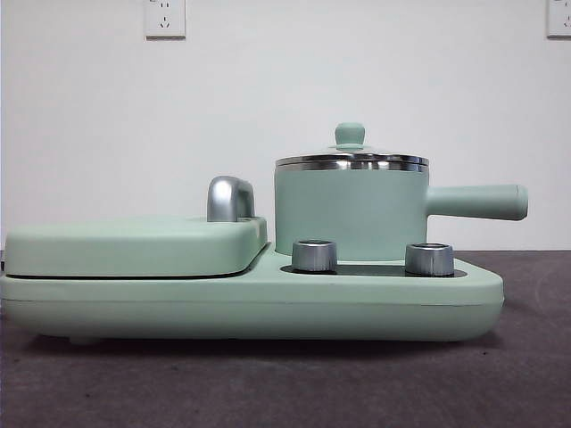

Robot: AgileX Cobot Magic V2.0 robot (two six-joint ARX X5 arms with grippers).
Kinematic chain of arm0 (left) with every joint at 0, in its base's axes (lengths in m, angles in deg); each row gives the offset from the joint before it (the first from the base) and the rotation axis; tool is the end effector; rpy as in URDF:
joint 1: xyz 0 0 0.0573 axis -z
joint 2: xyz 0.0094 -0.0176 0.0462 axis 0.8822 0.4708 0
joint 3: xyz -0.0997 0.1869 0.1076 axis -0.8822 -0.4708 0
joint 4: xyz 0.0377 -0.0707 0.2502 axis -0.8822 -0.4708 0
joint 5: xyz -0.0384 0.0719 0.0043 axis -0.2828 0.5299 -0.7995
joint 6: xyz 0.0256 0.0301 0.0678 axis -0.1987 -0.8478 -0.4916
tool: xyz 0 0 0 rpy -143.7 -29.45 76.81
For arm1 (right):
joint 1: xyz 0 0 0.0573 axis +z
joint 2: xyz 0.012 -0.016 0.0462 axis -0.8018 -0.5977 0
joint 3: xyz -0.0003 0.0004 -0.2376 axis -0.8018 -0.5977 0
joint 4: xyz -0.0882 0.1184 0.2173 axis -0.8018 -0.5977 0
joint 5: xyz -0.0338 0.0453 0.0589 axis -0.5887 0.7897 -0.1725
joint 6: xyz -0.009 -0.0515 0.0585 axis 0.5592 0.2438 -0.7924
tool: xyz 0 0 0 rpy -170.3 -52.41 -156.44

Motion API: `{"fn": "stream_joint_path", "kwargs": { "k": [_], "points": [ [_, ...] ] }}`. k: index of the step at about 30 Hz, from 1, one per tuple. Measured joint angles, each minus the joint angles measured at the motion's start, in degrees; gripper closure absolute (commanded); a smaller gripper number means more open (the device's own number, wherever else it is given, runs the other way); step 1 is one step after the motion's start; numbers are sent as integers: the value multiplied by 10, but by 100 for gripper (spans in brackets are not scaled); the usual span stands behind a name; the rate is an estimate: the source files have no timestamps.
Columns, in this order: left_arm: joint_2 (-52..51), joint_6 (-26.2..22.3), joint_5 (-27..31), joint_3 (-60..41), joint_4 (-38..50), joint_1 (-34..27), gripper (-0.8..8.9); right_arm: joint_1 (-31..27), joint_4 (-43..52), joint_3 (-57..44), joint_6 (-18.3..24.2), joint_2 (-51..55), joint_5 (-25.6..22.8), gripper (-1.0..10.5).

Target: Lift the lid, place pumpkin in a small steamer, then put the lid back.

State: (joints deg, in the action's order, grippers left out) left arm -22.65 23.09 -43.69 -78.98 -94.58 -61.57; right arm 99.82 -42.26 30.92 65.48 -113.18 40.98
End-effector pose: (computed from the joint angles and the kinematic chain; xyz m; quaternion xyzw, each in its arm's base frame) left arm 0.1654 -0.0106 0.1754 -0.0928 0.0747 -0.0717 0.9903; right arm 0.0767 0.0883 0.3184 0.0610 0.2615 0.3853 0.8829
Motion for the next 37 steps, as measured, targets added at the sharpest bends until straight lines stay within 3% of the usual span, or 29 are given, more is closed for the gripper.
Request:
{"fn": "stream_joint_path", "kwargs": {
  "k": [7,37],
  "points": [
    [-41,0,78,-43,7,-10,793,0,0,0,0,0,0,916],
    [-40,-16,83,-51,2,-10,793,0,0,0,0,0,0,916]
  ]
}}
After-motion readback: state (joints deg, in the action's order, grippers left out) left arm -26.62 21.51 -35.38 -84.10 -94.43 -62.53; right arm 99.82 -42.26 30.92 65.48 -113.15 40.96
